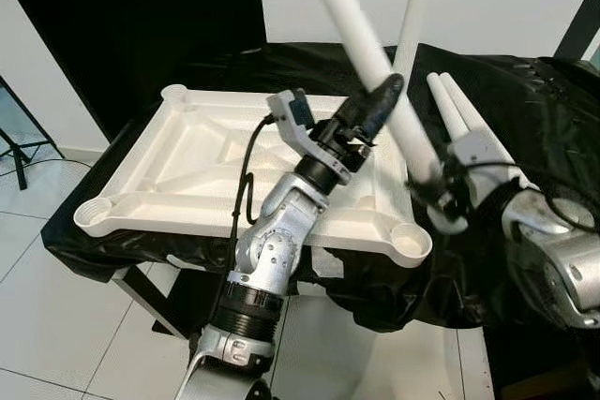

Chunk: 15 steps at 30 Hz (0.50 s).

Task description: Building children table

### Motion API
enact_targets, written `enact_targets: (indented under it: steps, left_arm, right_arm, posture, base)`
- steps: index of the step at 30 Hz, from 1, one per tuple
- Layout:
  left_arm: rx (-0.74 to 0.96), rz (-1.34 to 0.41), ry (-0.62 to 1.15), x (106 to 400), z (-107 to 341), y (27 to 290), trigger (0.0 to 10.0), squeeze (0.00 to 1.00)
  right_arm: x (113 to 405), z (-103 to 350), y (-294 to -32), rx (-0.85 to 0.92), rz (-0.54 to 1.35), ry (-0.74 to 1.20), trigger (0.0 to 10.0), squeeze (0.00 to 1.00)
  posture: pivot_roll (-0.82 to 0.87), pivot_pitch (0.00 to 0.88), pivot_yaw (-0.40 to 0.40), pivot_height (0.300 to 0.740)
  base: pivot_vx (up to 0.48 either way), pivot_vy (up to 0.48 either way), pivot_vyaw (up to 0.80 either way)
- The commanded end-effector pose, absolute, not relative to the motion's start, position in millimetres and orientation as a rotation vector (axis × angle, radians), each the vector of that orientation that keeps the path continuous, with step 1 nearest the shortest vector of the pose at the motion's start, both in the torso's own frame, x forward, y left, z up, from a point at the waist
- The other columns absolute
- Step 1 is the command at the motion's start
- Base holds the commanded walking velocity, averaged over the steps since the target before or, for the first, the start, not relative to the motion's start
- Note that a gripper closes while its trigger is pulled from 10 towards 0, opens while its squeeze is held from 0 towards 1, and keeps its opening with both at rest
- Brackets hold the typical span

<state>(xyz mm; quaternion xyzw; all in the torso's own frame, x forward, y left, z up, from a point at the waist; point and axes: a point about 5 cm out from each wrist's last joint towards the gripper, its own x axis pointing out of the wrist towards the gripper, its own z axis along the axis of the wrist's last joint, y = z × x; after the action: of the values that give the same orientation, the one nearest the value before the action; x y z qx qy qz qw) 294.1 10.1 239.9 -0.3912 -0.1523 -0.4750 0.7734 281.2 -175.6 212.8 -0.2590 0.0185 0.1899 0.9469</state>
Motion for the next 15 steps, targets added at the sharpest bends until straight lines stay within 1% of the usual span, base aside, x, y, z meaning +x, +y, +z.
enact_targets:
  steps: [1,2,3,4,5,6,8,11,15]
  left_arm:
    - [-0.842,-1.187,-0.410,285,250,3,10.0,0.44]
    - [-0.841,-1.187,-0.413,285,250,3,10.0,0.44]
    - [-0.841,-1.187,-0.413,285,250,3,10.0,0.44]
    - [-0.829,-1.164,-0.417,287,251,3,10.0,0.12]
    - [-0.829,-1.164,-0.417,287,251,3,10.0,0.12]
    - [-0.821,-1.147,-0.422,289,252,3,10.0,0.00]
    - [-0.821,-1.147,-0.422,289,252,3,10.0,0.00]
    - [-0.794,-1.089,-0.438,294,253,6,10.0,0.00]
    - [-0.786,-1.080,-0.441,295,253,7,10.0,0.00]
  right_arm:
    - [281,213,-175,-0.544,0.354,0.023,0.0,0.00]
    - [282,212,-173,-0.548,0.316,0.009,0.0,0.00]
    - [282,212,-173,-0.548,0.316,0.009,0.0,0.00]
    - [282,203,-167,-0.581,0.269,-0.001,0.0,0.00]
    - [282,203,-167,-0.581,0.269,-0.001,0.0,0.00]
    - [282,195,-163,-0.605,0.232,-0.006,0.0,0.00]
    - [282,195,-163,-0.605,0.232,-0.006,0.0,0.00]
    - [280,170,-152,-0.653,0.210,0.021,0.0,0.00]
    - [279,167,-150,-0.653,0.215,0.026,0.0,0.00]
  posture:
    - [0.10,0.000,0.034,0.740]
    - [0.10,0.000,0.034,0.740]
    - [0.10,0.000,0.034,0.740]
    - [0.11,0.000,0.032,0.740]
    - [0.11,0.000,0.032,0.740]
    - [0.11,0.000,0.031,0.740]
    - [0.11,0.000,0.031,0.740]
    - [0.11,0.000,0.032,0.740]
    - [0.11,0.000,0.032,0.740]
  base:
    - [0.000,0.000,0.00]
    - [0.000,0.000,0.00]
    - [0.000,0.000,0.00]
    - [0.000,0.000,0.00]
    - [0.000,0.000,0.00]
    - [0.000,0.000,0.00]
    - [0.000,0.000,0.00]
    - [0.000,0.000,0.00]
    - [0.000,0.000,0.00]
